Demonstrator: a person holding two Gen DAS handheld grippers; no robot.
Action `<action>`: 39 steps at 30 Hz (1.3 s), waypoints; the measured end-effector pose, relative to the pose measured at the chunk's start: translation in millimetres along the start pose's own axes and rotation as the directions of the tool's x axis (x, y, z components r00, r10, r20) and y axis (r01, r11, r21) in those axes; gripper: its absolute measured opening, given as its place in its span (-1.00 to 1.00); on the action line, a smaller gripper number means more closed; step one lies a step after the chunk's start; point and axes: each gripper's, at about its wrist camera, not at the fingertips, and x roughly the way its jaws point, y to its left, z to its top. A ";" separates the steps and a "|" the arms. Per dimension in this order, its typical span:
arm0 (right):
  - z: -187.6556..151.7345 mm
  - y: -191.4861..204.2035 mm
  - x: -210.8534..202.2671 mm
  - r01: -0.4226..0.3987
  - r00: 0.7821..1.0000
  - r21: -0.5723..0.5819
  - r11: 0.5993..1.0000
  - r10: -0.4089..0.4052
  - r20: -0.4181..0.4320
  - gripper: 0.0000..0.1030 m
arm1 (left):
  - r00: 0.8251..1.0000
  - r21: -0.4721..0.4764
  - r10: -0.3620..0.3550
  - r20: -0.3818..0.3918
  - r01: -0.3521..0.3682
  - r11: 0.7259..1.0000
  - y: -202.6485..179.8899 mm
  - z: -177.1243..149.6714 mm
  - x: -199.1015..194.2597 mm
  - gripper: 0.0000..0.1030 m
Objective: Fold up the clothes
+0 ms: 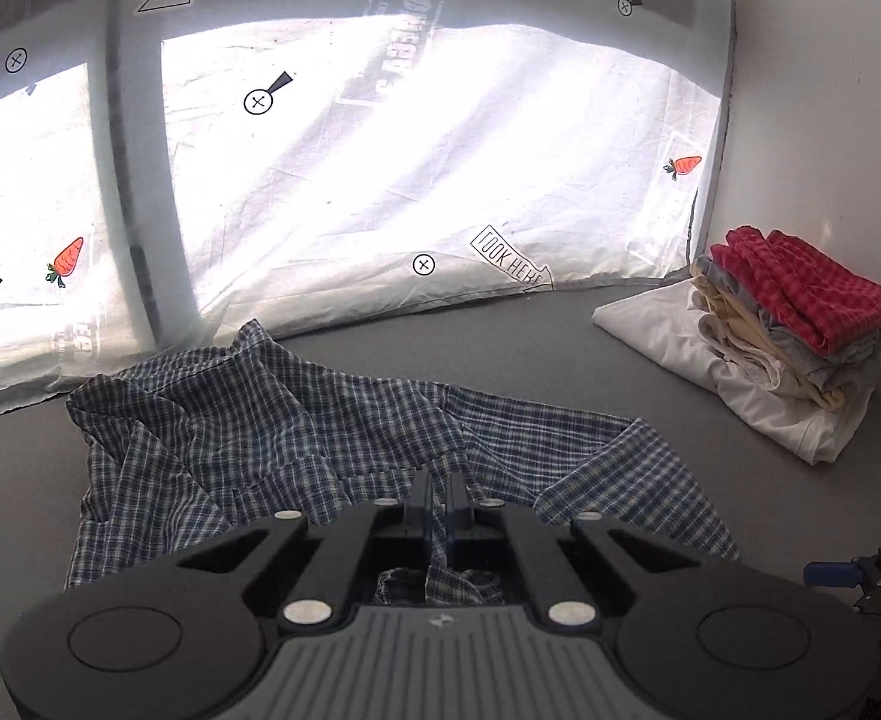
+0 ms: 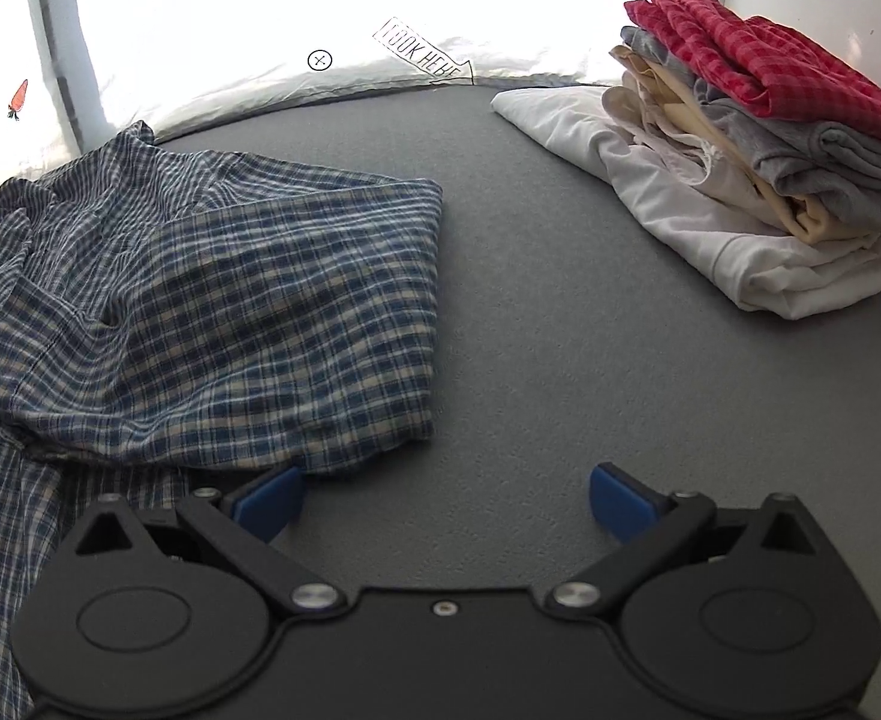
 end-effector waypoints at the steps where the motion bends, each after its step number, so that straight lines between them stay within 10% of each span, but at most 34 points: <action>1: -1.6 4.4 -4.6 -0.011 1.000 -0.001 1.000 0.011 0.010 1.00 | 1.000 -0.012 0.007 0.011 -0.007 1.000 6.0 4.1 -4.4 -0.91; 5: -10.1 22.7 -16.2 -0.026 0.999 -0.015 1.000 0.027 0.020 1.00 | 1.000 -0.064 -0.009 -0.023 0.008 0.998 26.2 1.6 -10.7 -0.85; 12: -26.8 31.3 -14.3 -0.040 0.999 -0.066 0.997 0.042 0.017 1.00 | 0.985 -0.235 -0.072 -0.154 0.035 0.971 33.6 -39.0 6.9 0.27; 18: -29.9 28.5 -8.5 -0.038 0.993 -0.066 0.997 0.045 0.105 1.00 | 0.964 -0.275 -0.112 -0.240 0.044 0.961 23.8 -56.4 34.2 0.39; 22: -30.0 28.7 -5.0 -0.031 0.989 -0.057 0.998 0.039 0.144 1.00 | 0.958 -0.277 -0.117 -0.261 0.041 0.960 19.0 -62.1 46.8 0.07; 26: -34.2 27.5 -4.9 -0.032 0.983 -0.055 0.998 0.041 0.181 1.00 | 0.955 -0.258 -0.105 -0.279 0.031 0.966 16.3 -65.8 51.4 -0.86; 39: -12.9 29.0 -3.6 -0.053 0.998 -0.075 0.996 0.055 0.018 1.00 | 0.999 -0.279 -0.010 0.041 0.021 0.960 45.8 -3.0 -24.5 -0.99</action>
